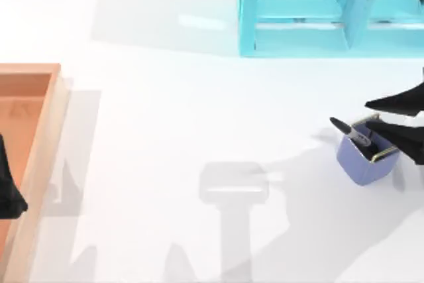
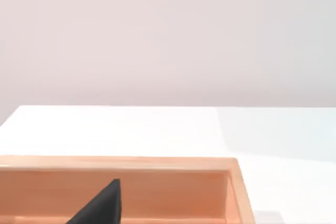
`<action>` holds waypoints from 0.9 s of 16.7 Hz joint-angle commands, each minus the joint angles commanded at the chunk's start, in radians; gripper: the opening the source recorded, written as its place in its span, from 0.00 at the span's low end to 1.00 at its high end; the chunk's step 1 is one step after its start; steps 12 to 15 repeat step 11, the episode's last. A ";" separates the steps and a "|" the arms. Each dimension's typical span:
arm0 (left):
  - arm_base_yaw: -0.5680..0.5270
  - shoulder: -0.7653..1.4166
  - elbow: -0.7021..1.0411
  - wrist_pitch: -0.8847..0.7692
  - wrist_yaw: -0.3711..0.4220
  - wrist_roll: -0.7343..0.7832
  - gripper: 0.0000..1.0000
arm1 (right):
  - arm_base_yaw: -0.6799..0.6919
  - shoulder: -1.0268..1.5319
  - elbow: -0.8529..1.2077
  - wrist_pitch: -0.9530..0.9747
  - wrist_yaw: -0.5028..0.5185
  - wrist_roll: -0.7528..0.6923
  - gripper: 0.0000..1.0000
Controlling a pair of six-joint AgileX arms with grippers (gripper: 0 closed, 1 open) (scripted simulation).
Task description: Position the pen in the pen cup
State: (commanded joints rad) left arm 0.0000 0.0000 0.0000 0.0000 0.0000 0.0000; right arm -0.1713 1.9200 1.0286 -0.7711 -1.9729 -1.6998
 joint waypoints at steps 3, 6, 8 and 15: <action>0.000 0.000 0.000 0.000 0.000 0.000 1.00 | 0.000 0.000 0.000 0.000 0.000 0.000 0.83; 0.000 0.000 0.000 0.000 0.000 0.000 1.00 | 0.000 0.000 0.000 0.000 0.000 0.000 1.00; 0.000 0.000 0.000 0.000 0.000 0.000 1.00 | 0.000 0.000 0.000 0.000 0.000 0.000 1.00; 0.000 0.000 0.000 0.000 0.000 0.000 1.00 | 0.000 0.000 0.000 0.000 0.000 0.000 1.00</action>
